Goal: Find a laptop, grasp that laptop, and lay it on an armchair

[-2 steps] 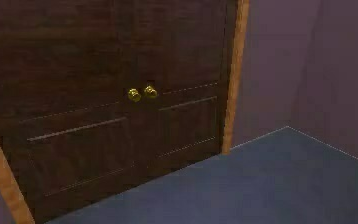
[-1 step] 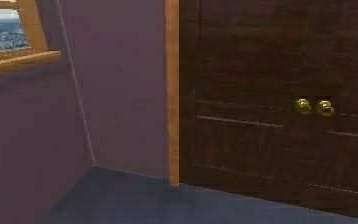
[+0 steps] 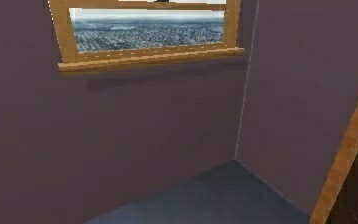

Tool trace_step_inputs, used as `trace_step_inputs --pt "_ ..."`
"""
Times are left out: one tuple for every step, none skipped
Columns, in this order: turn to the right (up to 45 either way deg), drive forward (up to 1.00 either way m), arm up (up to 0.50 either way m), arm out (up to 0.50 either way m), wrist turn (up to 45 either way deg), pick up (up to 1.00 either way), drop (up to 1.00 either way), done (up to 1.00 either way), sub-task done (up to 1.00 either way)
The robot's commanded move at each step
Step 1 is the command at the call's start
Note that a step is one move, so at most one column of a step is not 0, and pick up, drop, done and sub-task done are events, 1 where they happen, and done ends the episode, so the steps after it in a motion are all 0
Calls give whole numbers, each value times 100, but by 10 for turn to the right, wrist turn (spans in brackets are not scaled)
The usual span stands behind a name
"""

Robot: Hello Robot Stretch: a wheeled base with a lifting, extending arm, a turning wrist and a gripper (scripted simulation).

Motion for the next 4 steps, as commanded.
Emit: trace_step_inputs --pt "-270 0 0 0 0 0 0 0 0" --pt "0 10 0 0 0 0 0 0 0" --pt "-450 0 0 0 0 0 0 0 0" --pt "-450 0 0 0 0 0 0 0 0"
